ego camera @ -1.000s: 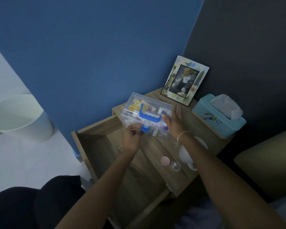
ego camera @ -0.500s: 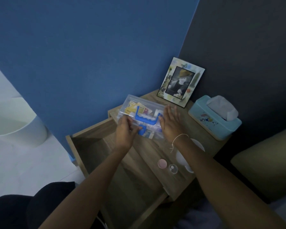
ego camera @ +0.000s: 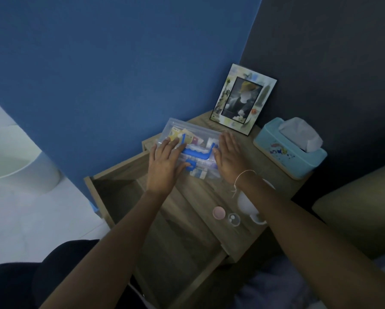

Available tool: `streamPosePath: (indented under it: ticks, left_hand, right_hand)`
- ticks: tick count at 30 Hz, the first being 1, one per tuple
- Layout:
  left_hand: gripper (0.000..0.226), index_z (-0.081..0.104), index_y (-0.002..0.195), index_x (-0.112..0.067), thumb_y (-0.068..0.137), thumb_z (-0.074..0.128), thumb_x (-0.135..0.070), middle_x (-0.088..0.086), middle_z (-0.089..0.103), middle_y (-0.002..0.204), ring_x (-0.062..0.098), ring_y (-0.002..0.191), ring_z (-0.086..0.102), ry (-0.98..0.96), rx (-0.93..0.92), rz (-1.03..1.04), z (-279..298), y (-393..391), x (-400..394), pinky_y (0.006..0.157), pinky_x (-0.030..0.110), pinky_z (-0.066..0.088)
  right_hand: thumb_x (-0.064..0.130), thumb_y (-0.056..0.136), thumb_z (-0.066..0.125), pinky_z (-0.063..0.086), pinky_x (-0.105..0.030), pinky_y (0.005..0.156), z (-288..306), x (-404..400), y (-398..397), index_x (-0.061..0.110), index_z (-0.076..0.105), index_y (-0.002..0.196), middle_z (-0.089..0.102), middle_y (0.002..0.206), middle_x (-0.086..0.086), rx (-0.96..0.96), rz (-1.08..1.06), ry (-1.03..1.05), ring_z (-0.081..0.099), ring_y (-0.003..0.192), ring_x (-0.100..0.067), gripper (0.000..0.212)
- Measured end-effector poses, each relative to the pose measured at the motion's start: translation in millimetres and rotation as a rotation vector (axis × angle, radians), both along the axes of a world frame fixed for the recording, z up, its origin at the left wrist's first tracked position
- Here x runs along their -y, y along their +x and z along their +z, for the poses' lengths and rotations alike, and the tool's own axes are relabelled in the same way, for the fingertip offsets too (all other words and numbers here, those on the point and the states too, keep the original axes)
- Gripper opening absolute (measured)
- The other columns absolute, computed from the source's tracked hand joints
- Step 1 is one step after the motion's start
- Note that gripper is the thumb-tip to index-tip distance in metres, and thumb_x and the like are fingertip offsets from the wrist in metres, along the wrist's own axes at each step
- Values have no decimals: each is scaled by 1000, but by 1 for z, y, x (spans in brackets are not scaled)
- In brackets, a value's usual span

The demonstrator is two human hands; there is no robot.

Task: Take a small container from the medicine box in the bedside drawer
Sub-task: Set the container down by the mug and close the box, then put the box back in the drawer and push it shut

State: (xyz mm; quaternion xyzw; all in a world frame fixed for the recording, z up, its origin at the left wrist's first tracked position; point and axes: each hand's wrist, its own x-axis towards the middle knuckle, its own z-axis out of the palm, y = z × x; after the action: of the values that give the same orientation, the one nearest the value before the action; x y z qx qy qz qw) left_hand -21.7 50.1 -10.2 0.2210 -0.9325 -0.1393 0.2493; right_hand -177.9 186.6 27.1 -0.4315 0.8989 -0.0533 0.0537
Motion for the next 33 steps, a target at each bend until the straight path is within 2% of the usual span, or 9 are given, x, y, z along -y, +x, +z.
streamPosePath:
  ticks: [6, 13, 16, 19, 22, 27, 30, 32, 33]
  left_hand:
    - [78, 37, 142, -15, 80, 61, -56, 5, 42, 148, 25, 141, 31, -48, 67, -44, -5, 4, 5, 118, 48, 15]
    - [74, 53, 131, -9, 72, 73, -49, 10, 58, 133, 31, 128, 50, -190, 58, 52, -7, -4, 2, 108, 60, 32]
    - [70, 56, 126, -10, 72, 72, -51, 9, 61, 129, 30, 124, 55, -275, 51, 69, -10, -6, 4, 104, 60, 36]
    - [69, 58, 124, -10, 72, 72, -52, 9, 63, 127, 30, 121, 57, -276, 62, 67, -10, -8, 5, 102, 57, 40]
    - [71, 53, 130, -11, 75, 68, -54, 8, 58, 132, 29, 128, 50, -201, 82, 38, -9, -5, 4, 107, 56, 35]
    - [70, 33, 144, -14, 83, 44, -46, 8, 35, 152, 27, 144, 23, -27, 37, -69, -8, 5, 0, 118, 48, 8]
    - [66, 29, 146, -15, 87, 37, -44, 7, 23, 157, 25, 147, 14, 121, -83, -45, -2, 6, 1, 119, 43, 7]
    - [61, 28, 145, -16, 93, 40, -44, 7, 15, 159, 24, 148, 8, 259, -172, 58, 5, -3, 9, 118, 39, 8]
    - [60, 29, 145, -14, 95, 42, -43, 10, 14, 159, 25, 148, 8, 347, -193, 115, 9, -9, 14, 119, 40, 9]
  right_hand:
    - [27, 105, 17, -6, -35, 121, -1, 0, -1, -4, 2, 149, -3, 161, -20, -31, 25, 13, -8, 149, -28, 57]
    - [27, 105, 18, -8, -31, 120, -4, 0, -1, -3, 4, 150, -2, 161, -19, -7, 17, -47, -7, 149, -27, 56]
    - [27, 105, 18, -6, -31, 120, -4, 0, -1, -2, 3, 150, -3, 161, -19, 2, 10, -60, -7, 150, -26, 56]
    - [26, 105, 19, -7, -31, 119, -4, 1, 0, -2, 4, 150, -2, 161, -18, 4, 5, -72, -7, 150, -26, 56]
    - [27, 105, 18, -7, -31, 120, -3, 1, 0, -1, 2, 150, -4, 162, -17, 17, -9, -50, -10, 149, -25, 55]
    - [28, 105, 21, -3, -32, 121, -5, 1, -1, 3, 6, 152, -2, 163, -13, 51, -21, -112, -7, 150, -22, 56]
    - [25, 101, 39, 11, -26, 116, -5, 4, 3, 8, 25, 150, 13, 161, -9, 223, -109, -360, 10, 149, -21, 54]
    - [23, 94, 54, 24, -27, 112, -3, 12, 3, 10, 44, 140, 32, 151, -13, 226, -230, -575, 29, 141, -26, 48]
    - [25, 92, 59, 28, -30, 112, -2, 16, 2, 10, 48, 136, 37, 146, -15, 209, -336, -665, 34, 137, -28, 48]
